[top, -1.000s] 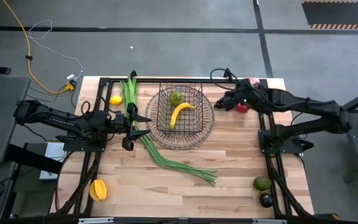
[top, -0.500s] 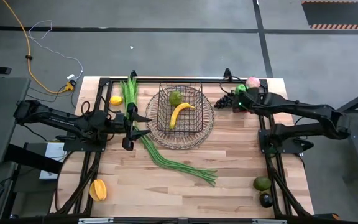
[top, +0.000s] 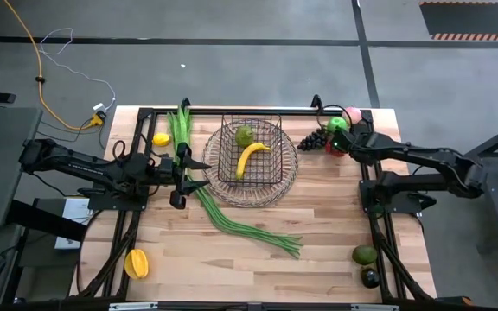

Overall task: Build produce basket
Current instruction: Put the red bell pepper into the black mesh basket

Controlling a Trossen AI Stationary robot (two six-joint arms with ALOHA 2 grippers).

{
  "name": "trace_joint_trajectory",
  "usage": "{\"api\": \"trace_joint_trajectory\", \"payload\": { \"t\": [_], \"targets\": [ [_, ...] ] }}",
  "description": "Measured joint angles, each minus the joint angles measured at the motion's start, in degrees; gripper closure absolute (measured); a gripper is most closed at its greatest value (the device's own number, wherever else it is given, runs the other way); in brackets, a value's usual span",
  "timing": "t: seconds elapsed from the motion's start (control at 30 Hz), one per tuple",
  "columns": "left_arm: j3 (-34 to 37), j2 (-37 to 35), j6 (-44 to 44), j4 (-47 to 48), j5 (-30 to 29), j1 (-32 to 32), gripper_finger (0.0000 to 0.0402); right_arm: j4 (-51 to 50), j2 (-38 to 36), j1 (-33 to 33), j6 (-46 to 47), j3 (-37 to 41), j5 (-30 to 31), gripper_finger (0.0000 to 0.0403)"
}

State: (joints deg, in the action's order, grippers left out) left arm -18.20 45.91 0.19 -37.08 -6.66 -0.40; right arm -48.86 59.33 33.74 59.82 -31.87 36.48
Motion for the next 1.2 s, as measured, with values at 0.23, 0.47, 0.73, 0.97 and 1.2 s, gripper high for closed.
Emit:
{"api": "trace_joint_trajectory", "payload": {
  "t": [0.23, 0.47, 0.73, 0.97, 1.2],
  "targets": [
    [0.00, 0.00, 0.00, 0.00, 0.00, 0.00, 0.0200, -4.67, -0.04, 3.20, -19.67, -4.76, -9.62, 0.0242],
    [0.00, 0.00, 0.01, -0.01, 0.00, 0.00, 0.0200, -6.05, 0.71, 6.35, -37.46, -9.33, -13.86, 0.0242],
    [0.00, 0.00, 0.00, -0.02, -0.04, 0.00, 0.0200, -12.44, 11.66, 10.15, -40.90, -11.56, -17.94, 0.0242],
    [0.00, 0.00, 0.02, -0.01, -0.09, 0.00, 0.0200, -14.18, 20.03, 11.36, -40.90, -15.29, -11.42, 0.0242],
    [0.00, 0.00, 0.02, 0.00, -0.20, 0.00, 0.0200, -8.19, 22.60, 10.79, -45.84, -16.99, -11.60, 0.0242]
  ]
}}
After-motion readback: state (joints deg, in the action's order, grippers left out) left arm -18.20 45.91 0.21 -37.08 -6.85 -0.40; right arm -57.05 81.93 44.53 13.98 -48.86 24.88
